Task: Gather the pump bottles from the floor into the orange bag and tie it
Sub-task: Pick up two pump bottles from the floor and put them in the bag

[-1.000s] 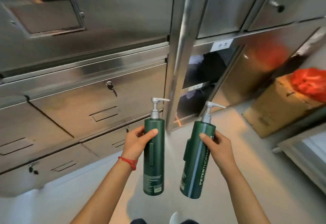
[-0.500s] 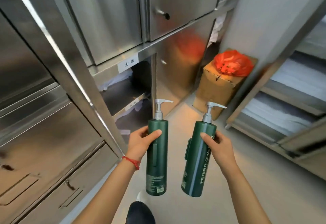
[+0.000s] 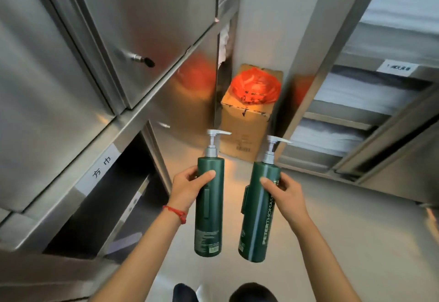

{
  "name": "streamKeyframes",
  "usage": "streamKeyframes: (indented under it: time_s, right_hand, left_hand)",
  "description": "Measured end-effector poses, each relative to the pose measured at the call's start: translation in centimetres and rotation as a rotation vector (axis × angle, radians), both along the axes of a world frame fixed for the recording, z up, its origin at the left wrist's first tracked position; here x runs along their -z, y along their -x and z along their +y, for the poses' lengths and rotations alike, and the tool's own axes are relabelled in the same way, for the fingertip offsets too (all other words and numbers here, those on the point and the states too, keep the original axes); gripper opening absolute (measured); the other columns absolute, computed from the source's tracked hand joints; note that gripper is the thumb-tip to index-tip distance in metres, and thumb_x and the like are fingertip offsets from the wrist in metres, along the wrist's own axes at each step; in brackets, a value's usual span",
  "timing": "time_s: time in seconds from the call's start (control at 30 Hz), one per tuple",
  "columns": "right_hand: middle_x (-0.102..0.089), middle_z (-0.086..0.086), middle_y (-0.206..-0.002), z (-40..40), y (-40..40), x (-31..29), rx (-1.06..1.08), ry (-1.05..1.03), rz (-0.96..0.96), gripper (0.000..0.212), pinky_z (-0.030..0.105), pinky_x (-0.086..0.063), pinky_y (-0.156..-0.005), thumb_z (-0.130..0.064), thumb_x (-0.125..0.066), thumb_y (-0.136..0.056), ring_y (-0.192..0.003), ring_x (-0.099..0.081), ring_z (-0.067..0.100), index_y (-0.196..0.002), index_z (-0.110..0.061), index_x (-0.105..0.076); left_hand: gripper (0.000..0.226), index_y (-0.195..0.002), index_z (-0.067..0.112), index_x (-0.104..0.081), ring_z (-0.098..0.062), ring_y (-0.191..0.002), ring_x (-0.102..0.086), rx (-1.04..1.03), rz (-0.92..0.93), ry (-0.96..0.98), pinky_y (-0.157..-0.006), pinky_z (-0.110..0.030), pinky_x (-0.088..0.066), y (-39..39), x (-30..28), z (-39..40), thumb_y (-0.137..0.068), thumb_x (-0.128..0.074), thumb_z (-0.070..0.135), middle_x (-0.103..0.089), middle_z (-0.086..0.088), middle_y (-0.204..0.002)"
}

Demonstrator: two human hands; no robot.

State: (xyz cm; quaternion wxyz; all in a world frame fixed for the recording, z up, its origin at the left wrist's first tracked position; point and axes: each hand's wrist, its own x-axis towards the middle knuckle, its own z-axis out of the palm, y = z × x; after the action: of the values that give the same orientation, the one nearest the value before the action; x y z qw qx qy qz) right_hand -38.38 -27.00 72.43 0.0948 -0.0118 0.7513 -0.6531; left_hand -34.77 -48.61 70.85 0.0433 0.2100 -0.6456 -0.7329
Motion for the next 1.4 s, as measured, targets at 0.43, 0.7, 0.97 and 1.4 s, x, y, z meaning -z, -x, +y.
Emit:
streamKeyframes:
  time_s: [0.43,0.7,0.97,1.4]
  right_hand:
    - [-0.071,-0.012,-0.072,-0.3,16.7,0.7,0.109,-0.023,0.026,0.013,0.008,-0.047,-0.054,-0.015,-0.067,-0.080,-0.069,-0.067,0.000,-0.085,-0.027,-0.064]
    - [-0.069,-0.006,-0.084,-0.2,32.0,-0.2,0.087,-0.033,0.064,0.012,0.008,-0.048,-0.057,-0.017,-0.067,-0.080,-0.072,-0.066,-0.001,-0.089,-0.023,-0.063]
    - [-0.069,-0.007,-0.084,-0.7,44.9,0.6,0.146,-0.067,0.066,0.013,0.008,-0.048,-0.062,-0.017,-0.069,-0.078,-0.070,-0.063,-0.005,-0.085,-0.027,-0.064]
    - [-0.063,-0.016,-0.090,-1.5,63.0,3.3,0.354,-0.102,0.038,0.034,-0.001,-0.041,-0.062,-0.016,-0.074,-0.072,-0.075,-0.059,-0.017,-0.102,-0.021,-0.059]
  left_hand:
    - [0.011,-0.083,0.024,-0.066,-0.019,-0.079,-0.066,0.107,-0.013,-0.015,-0.063,-0.026,-0.052,19.3,0.6,-1.6,-0.074,-0.069,0.019,-0.069,-0.002,-0.086]
    - [0.009,-0.079,0.026,-0.068,-0.009,-0.072,-0.066,0.078,0.004,0.018,-0.056,-0.018,-0.051,33.5,-0.2,-1.8,-0.074,-0.070,0.019,-0.071,0.006,-0.078]
    - [0.015,-0.080,0.023,-0.068,0.001,-0.063,-0.065,0.094,0.038,0.039,-0.052,-0.012,-0.049,47.4,0.1,-2.3,-0.072,-0.072,0.012,-0.070,0.007,-0.076]
    - [0.032,-0.088,0.022,-0.066,0.004,-0.075,-0.065,0.242,0.028,0.085,-0.062,-0.009,-0.048,68.8,3.1,-2.5,-0.064,-0.077,0.003,-0.068,0.008,-0.087]
